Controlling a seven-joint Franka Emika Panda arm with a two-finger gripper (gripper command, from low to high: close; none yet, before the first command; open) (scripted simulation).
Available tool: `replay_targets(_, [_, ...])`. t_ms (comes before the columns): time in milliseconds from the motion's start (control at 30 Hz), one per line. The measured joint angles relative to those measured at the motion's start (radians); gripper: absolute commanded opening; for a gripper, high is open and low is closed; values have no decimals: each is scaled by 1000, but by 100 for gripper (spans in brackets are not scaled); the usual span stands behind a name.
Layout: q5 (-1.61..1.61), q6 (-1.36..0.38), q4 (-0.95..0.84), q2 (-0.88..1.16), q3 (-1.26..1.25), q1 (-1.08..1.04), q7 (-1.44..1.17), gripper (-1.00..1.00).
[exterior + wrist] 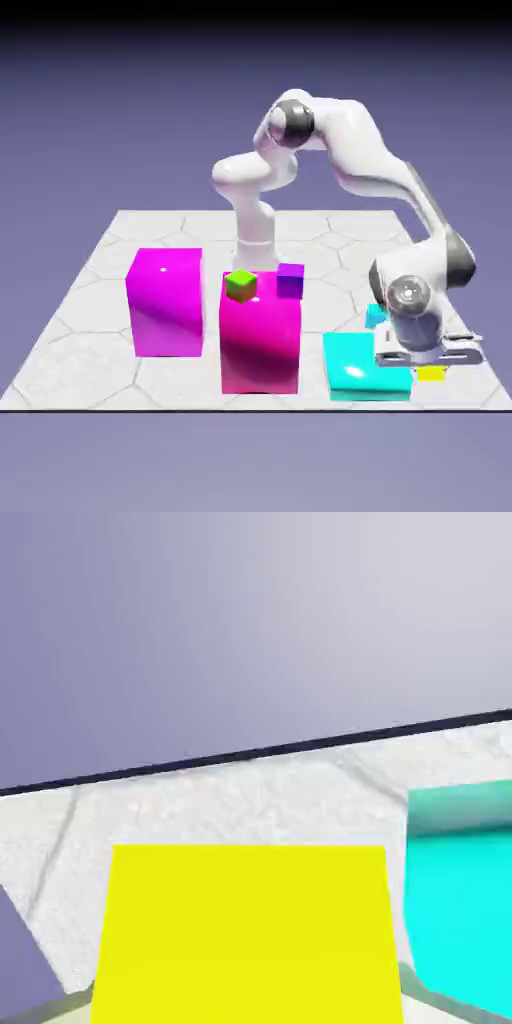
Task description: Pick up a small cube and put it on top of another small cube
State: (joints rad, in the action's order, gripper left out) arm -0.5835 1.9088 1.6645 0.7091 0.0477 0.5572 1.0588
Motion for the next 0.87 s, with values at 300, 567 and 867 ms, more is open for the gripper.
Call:
replay_targets(300, [363,-340,80,4,-326,-103,50,-100])
replay_targets(567, [524,-454,179,15,-468,-174,71,-100])
replay_targets(867, [526,-503,127,17,-469,-173,75,100])
